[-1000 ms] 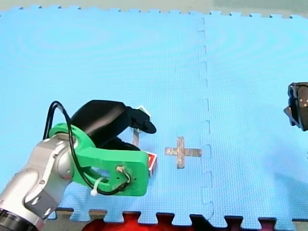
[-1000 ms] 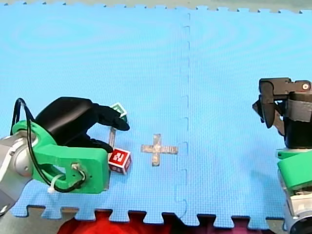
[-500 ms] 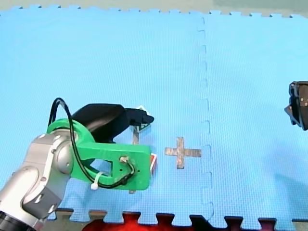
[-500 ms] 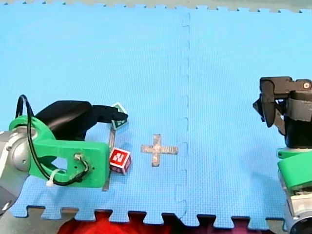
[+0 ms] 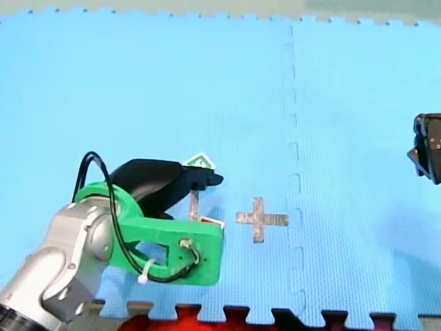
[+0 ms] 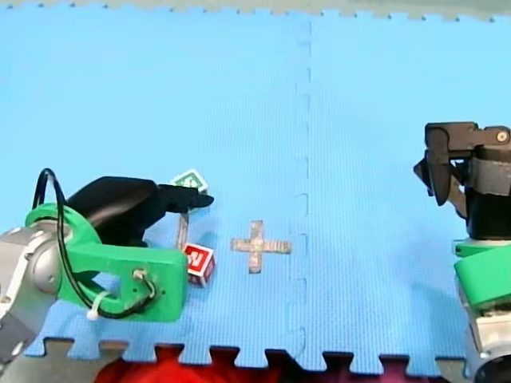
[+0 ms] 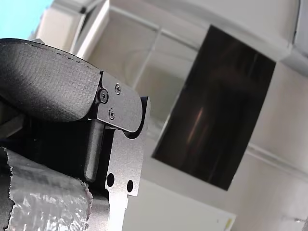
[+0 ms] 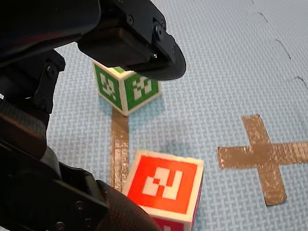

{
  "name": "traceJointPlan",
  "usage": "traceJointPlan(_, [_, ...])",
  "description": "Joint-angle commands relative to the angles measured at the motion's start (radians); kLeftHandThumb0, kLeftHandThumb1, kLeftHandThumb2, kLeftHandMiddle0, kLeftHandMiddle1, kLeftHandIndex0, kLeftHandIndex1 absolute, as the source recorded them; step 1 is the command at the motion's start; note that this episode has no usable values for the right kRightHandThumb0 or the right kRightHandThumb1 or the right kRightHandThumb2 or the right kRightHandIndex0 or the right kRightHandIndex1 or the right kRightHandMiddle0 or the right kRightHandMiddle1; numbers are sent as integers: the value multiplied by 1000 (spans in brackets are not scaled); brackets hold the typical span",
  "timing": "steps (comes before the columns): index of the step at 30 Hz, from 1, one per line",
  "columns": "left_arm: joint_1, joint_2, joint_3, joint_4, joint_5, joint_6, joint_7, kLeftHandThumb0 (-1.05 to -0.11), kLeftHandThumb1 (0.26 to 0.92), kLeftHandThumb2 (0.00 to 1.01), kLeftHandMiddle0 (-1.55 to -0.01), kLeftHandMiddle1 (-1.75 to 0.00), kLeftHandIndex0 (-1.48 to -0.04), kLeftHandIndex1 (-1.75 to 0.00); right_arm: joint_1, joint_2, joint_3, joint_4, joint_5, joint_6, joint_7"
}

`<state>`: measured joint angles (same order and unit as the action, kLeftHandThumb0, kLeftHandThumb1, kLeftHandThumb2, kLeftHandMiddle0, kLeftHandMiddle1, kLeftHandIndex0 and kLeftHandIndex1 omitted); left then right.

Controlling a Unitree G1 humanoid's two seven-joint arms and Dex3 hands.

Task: Stack cube left

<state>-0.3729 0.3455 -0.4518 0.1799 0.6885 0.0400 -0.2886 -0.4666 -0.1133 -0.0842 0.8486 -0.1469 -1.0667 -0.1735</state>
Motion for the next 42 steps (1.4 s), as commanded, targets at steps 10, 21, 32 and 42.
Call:
traceJointPlan(10, [4, 3, -25, 1, 45, -7, 21, -908, 740, 3, -717, -1745, -717, -52, -14, -5, -2, -11, -24, 5, -31])
traceJointPlan(21, [27, -10, -35, -34, 74, 18, 22, -850, 746, 2, -729, -1746, -837, -61, -4, -9, 0, -47, -37, 23, -44])
traceJointPlan(32, [38, -9, -18, 9, 59, -70, 129, -651, 792, 12, -955, -1200, -1214, -75, 3, -9, 1, -60, -45, 27, -53])
traceJointPlan(42, [43, -20, -10, 36, 46, -105, 188, -556, 796, 0, -914, -1746, -1327, -73, 7, -12, -1, -69, -53, 27, -63])
